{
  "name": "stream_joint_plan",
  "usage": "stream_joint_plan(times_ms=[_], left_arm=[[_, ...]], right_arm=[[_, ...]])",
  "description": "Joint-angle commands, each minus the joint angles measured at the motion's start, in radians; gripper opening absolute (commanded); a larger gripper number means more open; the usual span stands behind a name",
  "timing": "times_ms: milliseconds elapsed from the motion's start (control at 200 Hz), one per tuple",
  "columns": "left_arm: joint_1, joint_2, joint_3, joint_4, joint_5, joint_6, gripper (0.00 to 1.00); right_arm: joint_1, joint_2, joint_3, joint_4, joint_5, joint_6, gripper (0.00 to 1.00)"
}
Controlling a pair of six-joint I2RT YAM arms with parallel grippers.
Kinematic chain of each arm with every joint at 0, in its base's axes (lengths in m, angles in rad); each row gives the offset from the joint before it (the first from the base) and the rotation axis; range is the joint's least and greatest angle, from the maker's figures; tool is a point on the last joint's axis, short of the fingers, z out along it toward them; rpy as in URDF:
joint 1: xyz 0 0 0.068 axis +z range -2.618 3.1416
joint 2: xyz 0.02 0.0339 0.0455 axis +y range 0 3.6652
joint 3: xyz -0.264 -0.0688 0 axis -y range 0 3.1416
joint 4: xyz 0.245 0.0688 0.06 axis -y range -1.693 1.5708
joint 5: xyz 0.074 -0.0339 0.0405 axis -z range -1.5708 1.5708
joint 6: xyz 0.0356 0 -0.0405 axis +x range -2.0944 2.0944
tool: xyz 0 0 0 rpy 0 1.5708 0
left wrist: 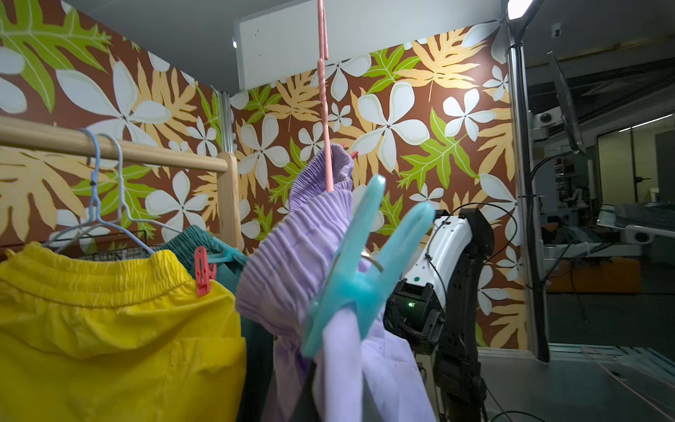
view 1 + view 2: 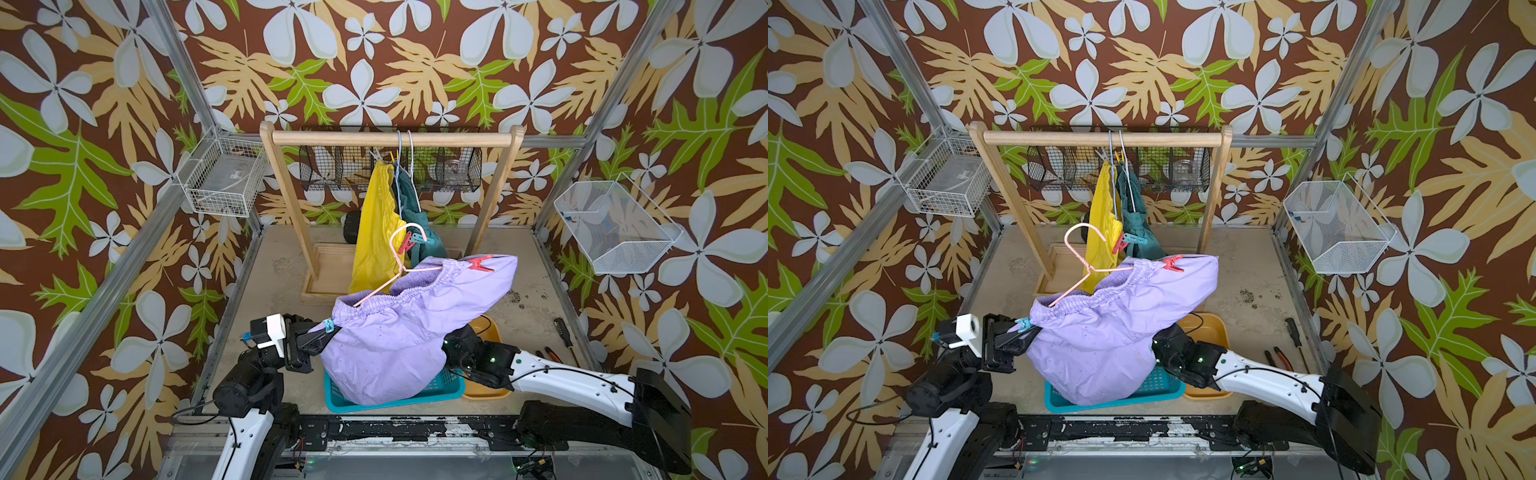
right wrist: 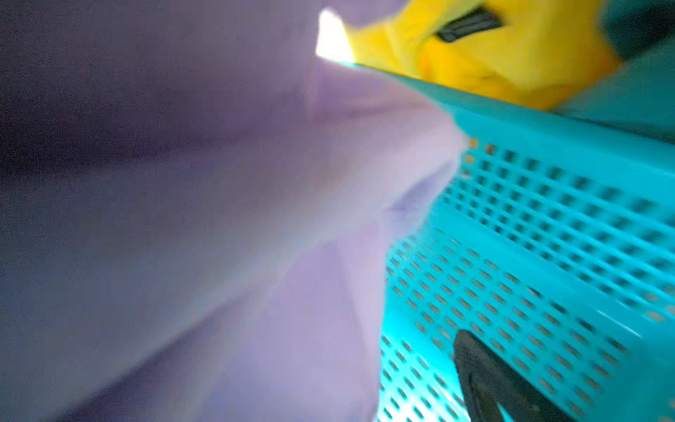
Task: Remove the clothespins securing shorts to the hanger
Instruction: Adjust the shorts in the basket.
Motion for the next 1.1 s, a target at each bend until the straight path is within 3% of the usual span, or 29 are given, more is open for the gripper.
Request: stream_joint_plan(times_ms=[0,115,260,390,505,535,611,726,856,1096], left_arm=[[0.001,0.019,0.069,-0.279,-0.053,0.168,0.0],[0.003,0.1,0.148,-0.295,-0.026,0.158,0.0],[0.04,0.198,0.145,-0.043,-0.009,0.004,0.0],[0.107,0.337,0.159,0.359,0.028,-0.274,0.0],[0.188,0.505,0.225,0.767,0.047,-0.612,0.0],[0.199,0.543,0.25,0.788,0.057,-0.661,0.0],[0.201,0.561,0.263,0.788,0.077,-0.647,0.0],[0.217,0.538,0.233,0.786,0.095,-0.616,0.0],[0.257,0.538,0.211,0.787,0.098,-0.604,0.0],[0.267,0.51,0.207,0.788,0.093,-0.602,0.0]], right_arm=[[-0.035,-0.099,-0.014,-0.155,0.071,0.01,1.0],[-0.07,-0.231,0.006,-0.309,0.131,0.003,1.0],[-0.122,-0.327,0.06,-0.443,0.178,-0.001,1.0],[-0.159,-0.393,0.072,-0.495,0.194,0.002,1.0],[-0.17,-0.442,0.094,-0.529,0.212,-0.005,1.0],[-0.177,-0.45,0.102,-0.537,0.216,-0.008,1.0],[-0.212,-0.462,0.127,-0.535,0.205,-0.025,1.0],[-0.307,-0.464,0.166,-0.511,0.055,-0.058,1.0],[-0.364,-0.489,0.195,-0.489,-0.017,-0.085,1.0],[-0.377,-0.457,0.233,-0.381,-0.007,-0.116,1.0]])
